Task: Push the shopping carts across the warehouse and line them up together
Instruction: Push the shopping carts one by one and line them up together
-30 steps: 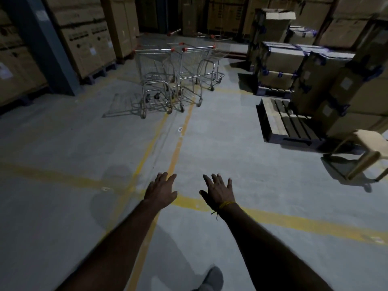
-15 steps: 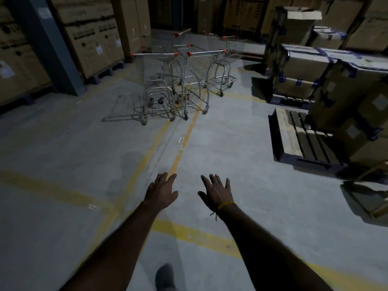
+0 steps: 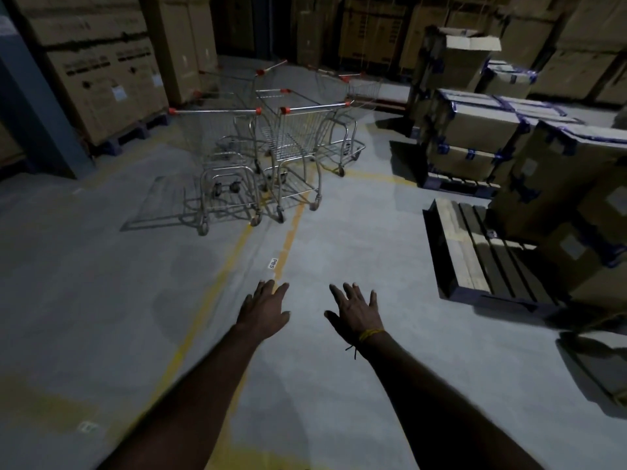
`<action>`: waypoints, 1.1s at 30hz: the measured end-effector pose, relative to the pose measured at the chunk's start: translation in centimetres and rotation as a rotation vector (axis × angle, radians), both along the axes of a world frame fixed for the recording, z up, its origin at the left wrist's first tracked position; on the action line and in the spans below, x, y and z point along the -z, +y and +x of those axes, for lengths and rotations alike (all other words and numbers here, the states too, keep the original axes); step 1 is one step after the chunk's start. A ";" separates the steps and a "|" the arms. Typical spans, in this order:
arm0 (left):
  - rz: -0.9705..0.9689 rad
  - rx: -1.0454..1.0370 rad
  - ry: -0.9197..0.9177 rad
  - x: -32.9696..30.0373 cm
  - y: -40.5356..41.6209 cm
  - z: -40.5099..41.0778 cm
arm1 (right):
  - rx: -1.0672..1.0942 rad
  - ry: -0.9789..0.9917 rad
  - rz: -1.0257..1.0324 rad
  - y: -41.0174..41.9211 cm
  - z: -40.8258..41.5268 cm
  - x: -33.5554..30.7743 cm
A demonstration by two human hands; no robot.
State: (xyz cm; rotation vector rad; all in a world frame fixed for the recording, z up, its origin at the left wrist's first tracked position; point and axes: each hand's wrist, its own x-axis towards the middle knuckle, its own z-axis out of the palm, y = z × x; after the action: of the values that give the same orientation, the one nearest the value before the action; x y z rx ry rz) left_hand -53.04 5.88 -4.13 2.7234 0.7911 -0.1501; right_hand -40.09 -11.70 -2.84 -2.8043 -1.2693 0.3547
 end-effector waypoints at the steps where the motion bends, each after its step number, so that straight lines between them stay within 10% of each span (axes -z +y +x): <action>1: -0.002 0.008 0.003 -0.2 1.3 1.8 | 0.001 0.001 0.006 1.3 1.5 -0.3; 33: 0.020 -0.107 -0.018 1.3 32.0 60.0 | -0.126 -0.011 0.000 33.8 61.3 1.7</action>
State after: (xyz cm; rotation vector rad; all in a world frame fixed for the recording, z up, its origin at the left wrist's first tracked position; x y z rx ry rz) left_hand 6.95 37.91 -5.47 2.6896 0.9354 -0.0943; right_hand 21.23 22.11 -4.53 -2.7367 -1.4525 0.3446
